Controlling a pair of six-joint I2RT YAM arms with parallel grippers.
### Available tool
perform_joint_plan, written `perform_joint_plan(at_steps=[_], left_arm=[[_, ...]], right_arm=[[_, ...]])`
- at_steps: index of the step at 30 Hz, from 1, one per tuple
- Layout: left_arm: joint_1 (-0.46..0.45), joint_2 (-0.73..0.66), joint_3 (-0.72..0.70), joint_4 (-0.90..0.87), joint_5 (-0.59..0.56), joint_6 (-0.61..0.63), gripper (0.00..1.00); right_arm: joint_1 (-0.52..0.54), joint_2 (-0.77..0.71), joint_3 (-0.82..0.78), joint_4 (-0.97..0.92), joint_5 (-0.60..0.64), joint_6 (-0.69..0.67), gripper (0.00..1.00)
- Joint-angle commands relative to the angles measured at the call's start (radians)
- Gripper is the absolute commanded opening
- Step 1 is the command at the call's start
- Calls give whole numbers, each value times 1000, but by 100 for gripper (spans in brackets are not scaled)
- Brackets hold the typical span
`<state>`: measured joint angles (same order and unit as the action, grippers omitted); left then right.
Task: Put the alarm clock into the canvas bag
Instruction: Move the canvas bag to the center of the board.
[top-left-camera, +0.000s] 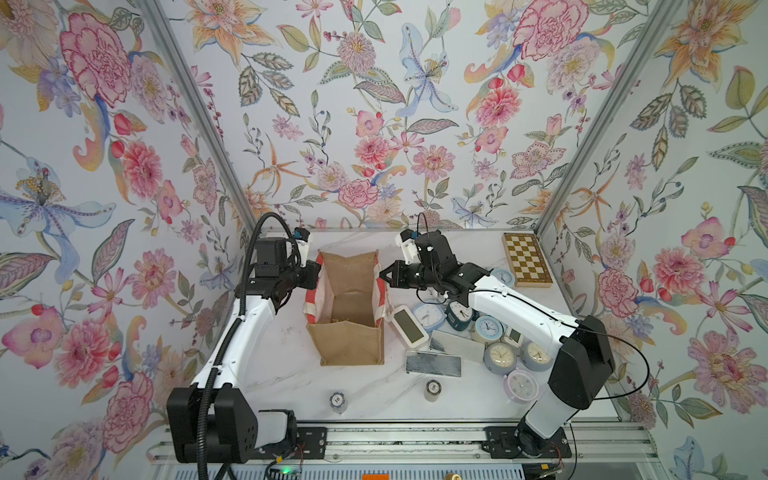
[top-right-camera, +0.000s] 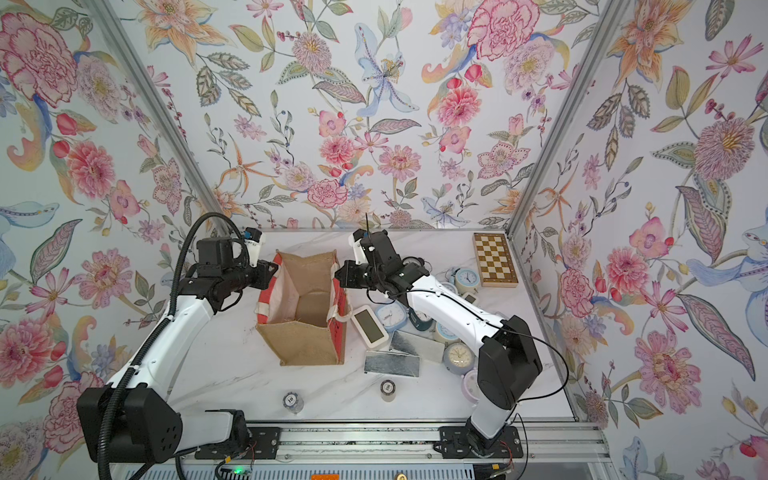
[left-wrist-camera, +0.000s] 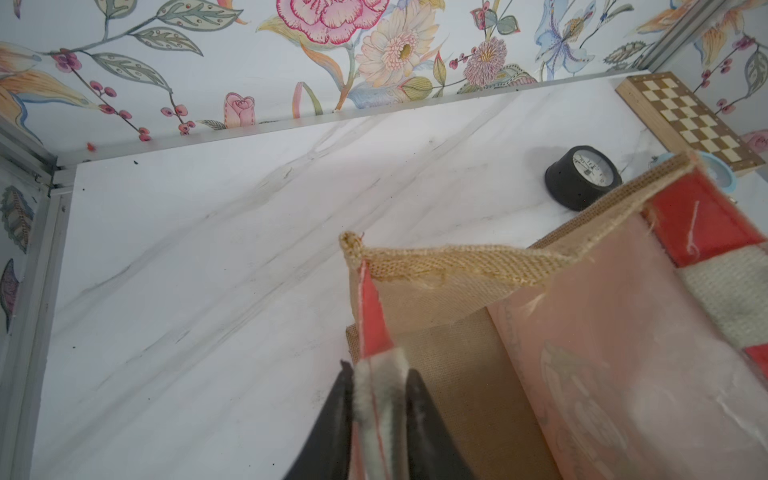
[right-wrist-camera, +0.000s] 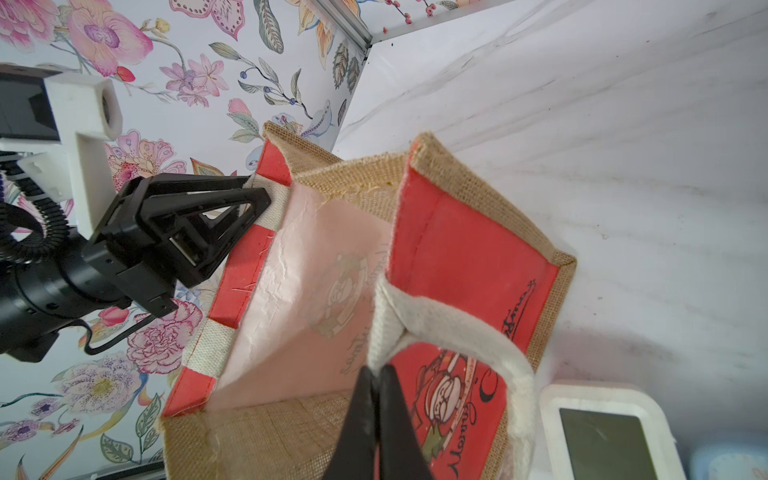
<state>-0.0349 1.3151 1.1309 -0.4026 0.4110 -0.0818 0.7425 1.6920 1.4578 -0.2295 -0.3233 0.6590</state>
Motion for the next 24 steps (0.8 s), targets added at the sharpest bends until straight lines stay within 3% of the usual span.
perform_joint_plan(at_steps=[1,9,11,17,20,24], left_arm=[[2,-15,-12,25,-8,11,14],[2,14,13,45,-53,56,8],[1,4,-5,76,-59,54,8],[1,-26,-59,153,-66,51,8],[4,-30,-75,163,-66,72,10],[8,-53,-104,197,-67,84,10]], right_arm=[[13,-45,-10,-17,-3,-19,0],[7,-76,-23,-53,46,-47,2],[-4,-92,-21,-75,67,-67,12],[-22,-142,-17,-173,147,-158,23],[-30,-174,-52,-197,164,-183,37],[-28,-200,-111,-232,201,-217,48]])
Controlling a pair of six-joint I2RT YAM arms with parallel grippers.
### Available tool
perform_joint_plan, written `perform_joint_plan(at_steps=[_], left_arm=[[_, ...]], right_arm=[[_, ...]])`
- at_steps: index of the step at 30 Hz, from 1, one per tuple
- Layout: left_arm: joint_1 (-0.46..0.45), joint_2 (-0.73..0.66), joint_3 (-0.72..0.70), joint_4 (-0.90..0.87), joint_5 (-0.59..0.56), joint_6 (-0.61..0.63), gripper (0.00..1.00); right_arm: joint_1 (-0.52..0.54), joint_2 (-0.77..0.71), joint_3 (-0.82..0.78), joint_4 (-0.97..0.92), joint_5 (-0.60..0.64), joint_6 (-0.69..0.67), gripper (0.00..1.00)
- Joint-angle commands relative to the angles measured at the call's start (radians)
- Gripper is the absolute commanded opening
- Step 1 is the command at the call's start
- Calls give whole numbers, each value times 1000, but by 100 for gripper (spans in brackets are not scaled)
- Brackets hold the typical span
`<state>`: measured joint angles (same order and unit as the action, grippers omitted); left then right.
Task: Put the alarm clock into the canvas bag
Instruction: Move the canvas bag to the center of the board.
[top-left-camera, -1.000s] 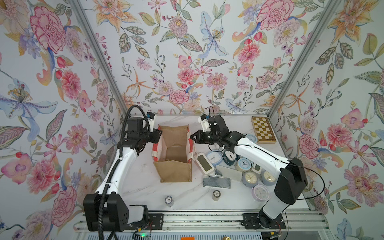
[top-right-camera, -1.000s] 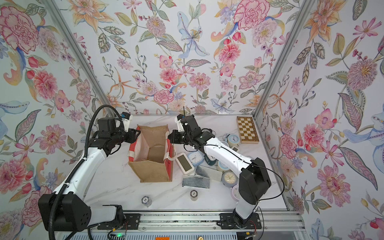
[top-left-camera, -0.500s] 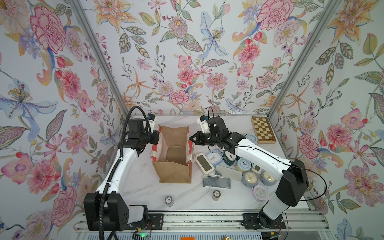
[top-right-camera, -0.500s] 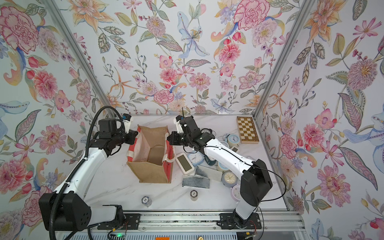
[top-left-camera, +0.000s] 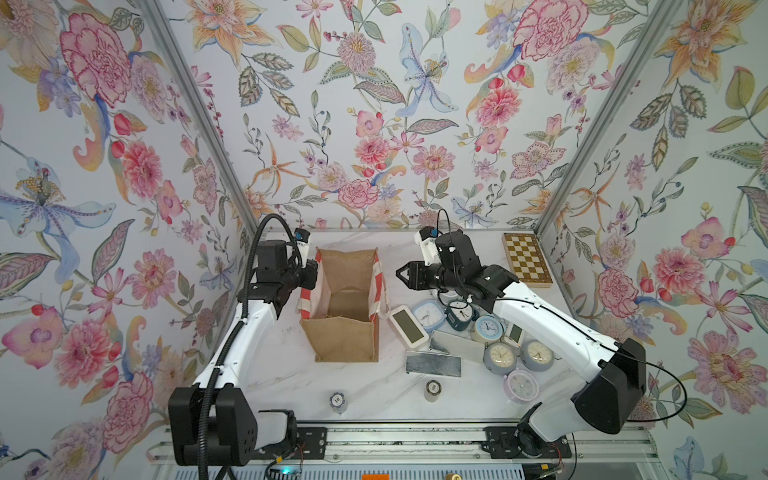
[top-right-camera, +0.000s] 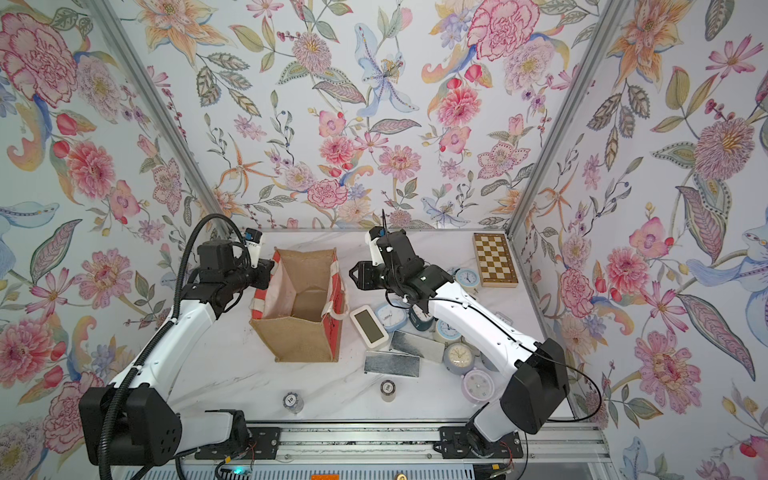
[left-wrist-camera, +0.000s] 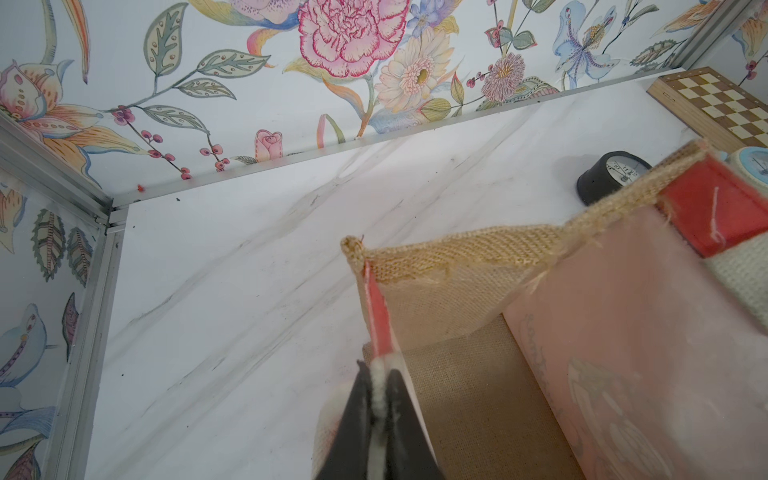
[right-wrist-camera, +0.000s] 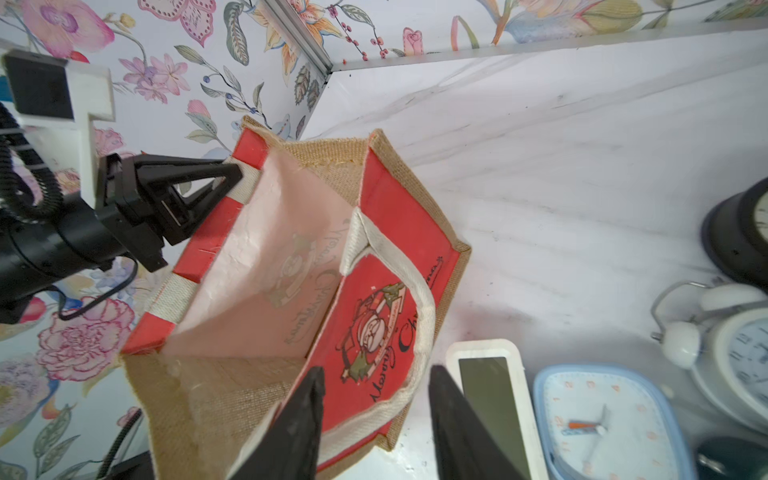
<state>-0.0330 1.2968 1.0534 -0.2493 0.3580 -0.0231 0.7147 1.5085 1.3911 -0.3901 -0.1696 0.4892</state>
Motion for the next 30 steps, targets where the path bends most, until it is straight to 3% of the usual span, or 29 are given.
perform_joint_plan(at_steps=[1,5,13,30], left_arm=[[7,-43,-38,58,-11,23,11],[28,-70,-95,144,51,-13,11],[33,-60,-110,163,108,-27,13],[37,-85,-128,172,114,-20,17]], right_arm=[[1,-20,-59,-82,50,-54,48],[31,-3,-92,-134,65,-93,44],[98,64,-165,-156,166,-159,46],[80,367,39,-158,171,-242,74]])
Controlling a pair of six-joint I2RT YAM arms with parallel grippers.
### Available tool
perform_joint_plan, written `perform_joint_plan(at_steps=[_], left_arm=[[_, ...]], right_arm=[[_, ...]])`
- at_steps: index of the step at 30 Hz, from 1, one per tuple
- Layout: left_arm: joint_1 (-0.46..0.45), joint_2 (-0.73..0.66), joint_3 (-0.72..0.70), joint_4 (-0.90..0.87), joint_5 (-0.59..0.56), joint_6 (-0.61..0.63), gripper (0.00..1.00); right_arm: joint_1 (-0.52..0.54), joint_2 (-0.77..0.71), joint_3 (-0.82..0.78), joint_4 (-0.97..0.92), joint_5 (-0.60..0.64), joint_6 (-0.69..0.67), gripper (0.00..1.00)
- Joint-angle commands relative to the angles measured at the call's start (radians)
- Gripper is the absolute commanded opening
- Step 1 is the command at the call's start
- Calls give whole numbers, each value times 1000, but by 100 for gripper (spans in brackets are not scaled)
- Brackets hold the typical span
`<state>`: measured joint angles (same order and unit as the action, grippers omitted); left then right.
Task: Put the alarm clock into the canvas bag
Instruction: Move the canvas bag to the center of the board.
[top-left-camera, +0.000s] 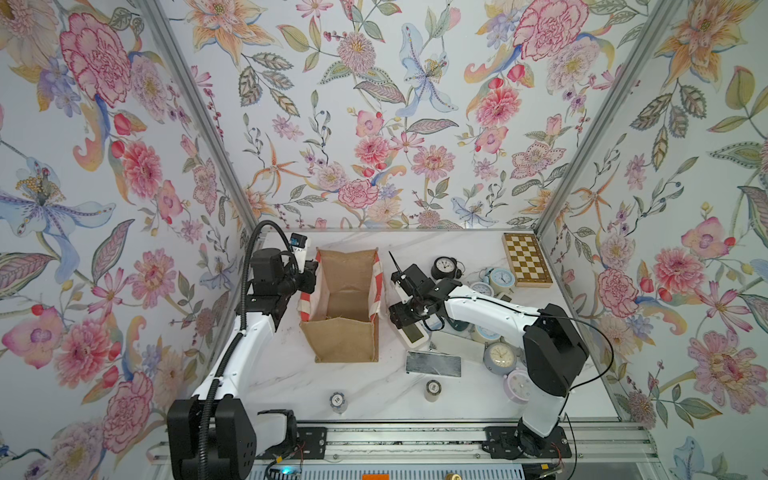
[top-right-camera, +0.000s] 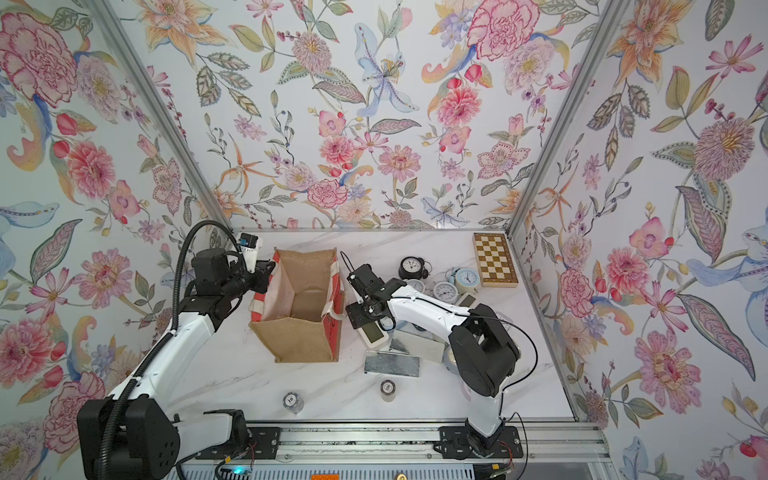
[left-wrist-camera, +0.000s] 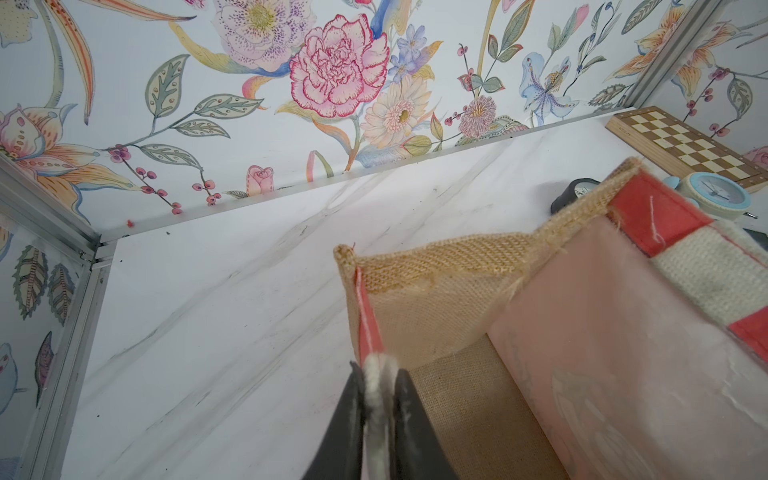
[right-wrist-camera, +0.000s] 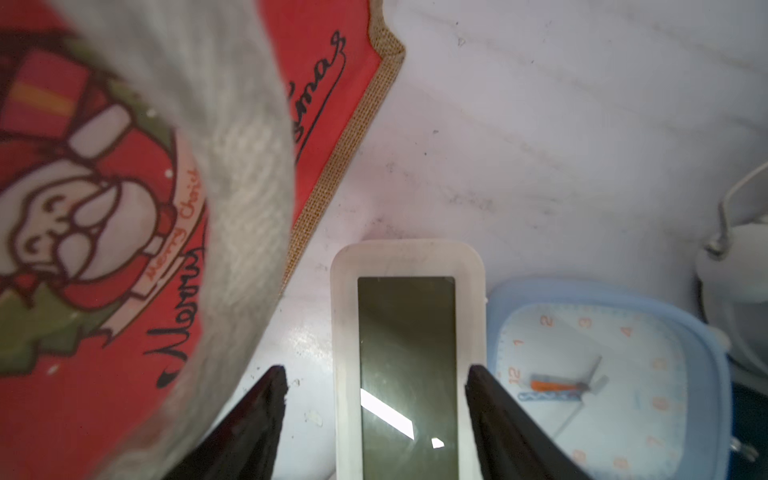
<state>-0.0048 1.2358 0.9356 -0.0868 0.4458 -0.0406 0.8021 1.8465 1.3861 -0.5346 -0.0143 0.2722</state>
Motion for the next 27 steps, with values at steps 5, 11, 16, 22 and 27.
perform_joint_plan(at_steps=[5,11,16,22,27], left_arm=[[10,-25,-14,18,36,-8,18],[12,-25,-17,19,42,-7,19],[12,-24,-16,22,47,-9,19],[15,-26,-18,22,47,-12,20],[16,-22,-16,19,47,-11,20]], right_arm=[[-22,108,97,-21,0,-28,76],[-23,158,117,-35,0,-33,81],[-10,155,99,-54,13,-21,81],[7,135,83,-88,17,5,85],[33,115,51,-114,27,31,84]])
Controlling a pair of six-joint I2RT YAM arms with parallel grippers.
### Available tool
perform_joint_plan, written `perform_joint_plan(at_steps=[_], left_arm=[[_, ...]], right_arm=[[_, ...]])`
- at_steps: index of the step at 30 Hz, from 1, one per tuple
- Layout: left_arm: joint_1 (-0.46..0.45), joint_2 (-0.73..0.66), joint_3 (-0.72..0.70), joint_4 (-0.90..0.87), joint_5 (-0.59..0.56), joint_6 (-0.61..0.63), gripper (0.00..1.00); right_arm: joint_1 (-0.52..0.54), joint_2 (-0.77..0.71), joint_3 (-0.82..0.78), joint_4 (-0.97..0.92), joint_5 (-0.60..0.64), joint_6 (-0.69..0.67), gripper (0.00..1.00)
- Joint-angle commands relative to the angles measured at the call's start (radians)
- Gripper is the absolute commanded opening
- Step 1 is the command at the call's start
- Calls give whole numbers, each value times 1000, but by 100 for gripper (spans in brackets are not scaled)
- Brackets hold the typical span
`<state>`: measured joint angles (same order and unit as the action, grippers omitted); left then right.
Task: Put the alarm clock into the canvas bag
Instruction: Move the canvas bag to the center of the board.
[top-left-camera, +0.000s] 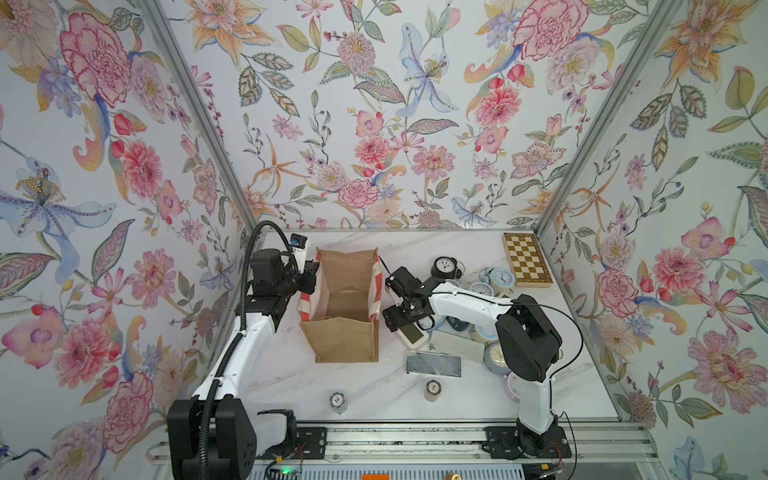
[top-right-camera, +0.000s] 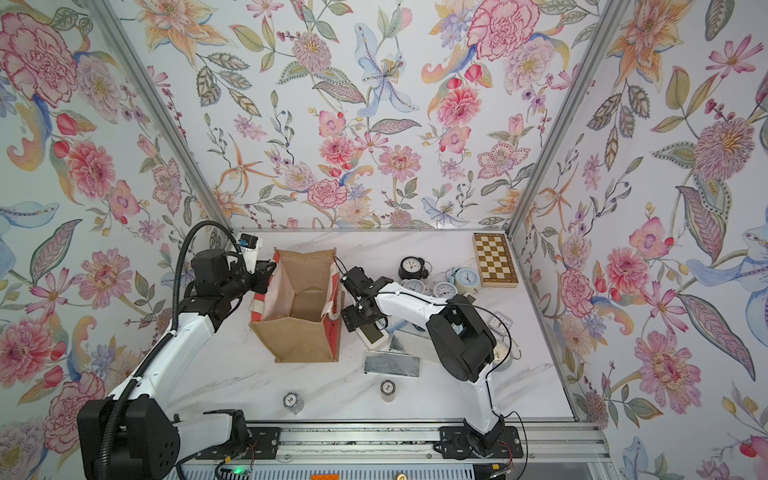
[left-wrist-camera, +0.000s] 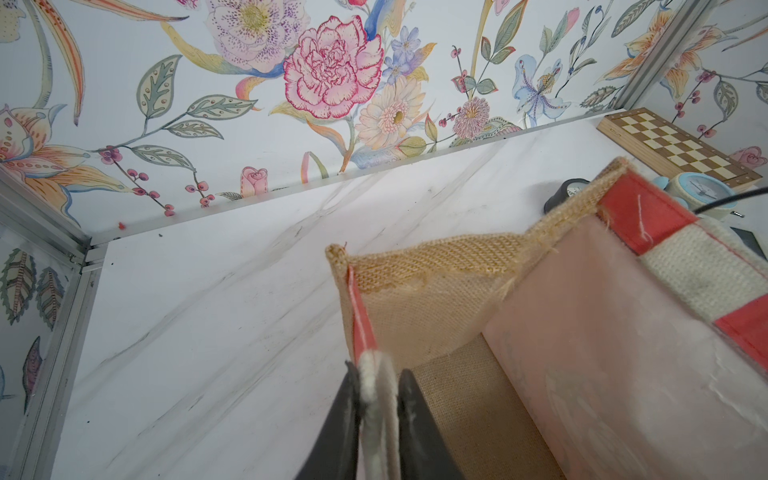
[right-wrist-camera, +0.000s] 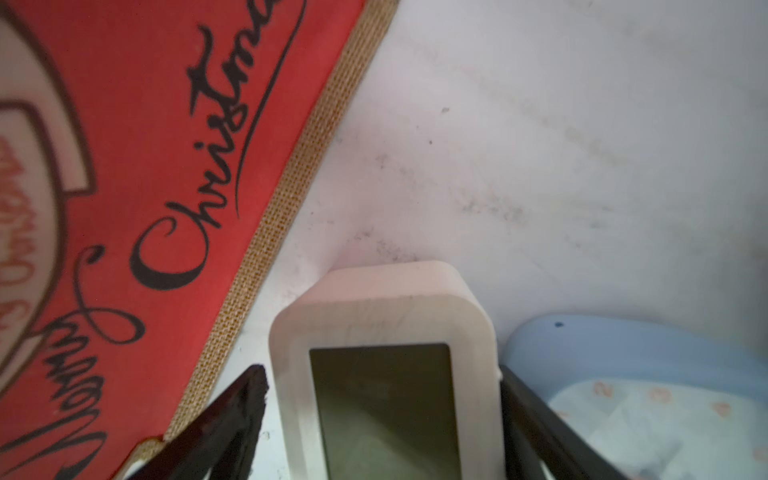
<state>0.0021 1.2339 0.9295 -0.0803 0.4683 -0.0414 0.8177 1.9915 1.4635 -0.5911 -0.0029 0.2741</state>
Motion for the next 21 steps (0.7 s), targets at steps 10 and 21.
perform_joint_plan(at_steps=[10,21], left_arm=[[12,-25,-11,11,20,-8,22],[16,-21,-11,11,24,-8,23]], right_arm=[[35,-79,-75,-88,46,57,83],[34,-101,-99,-94,39,42,74]])
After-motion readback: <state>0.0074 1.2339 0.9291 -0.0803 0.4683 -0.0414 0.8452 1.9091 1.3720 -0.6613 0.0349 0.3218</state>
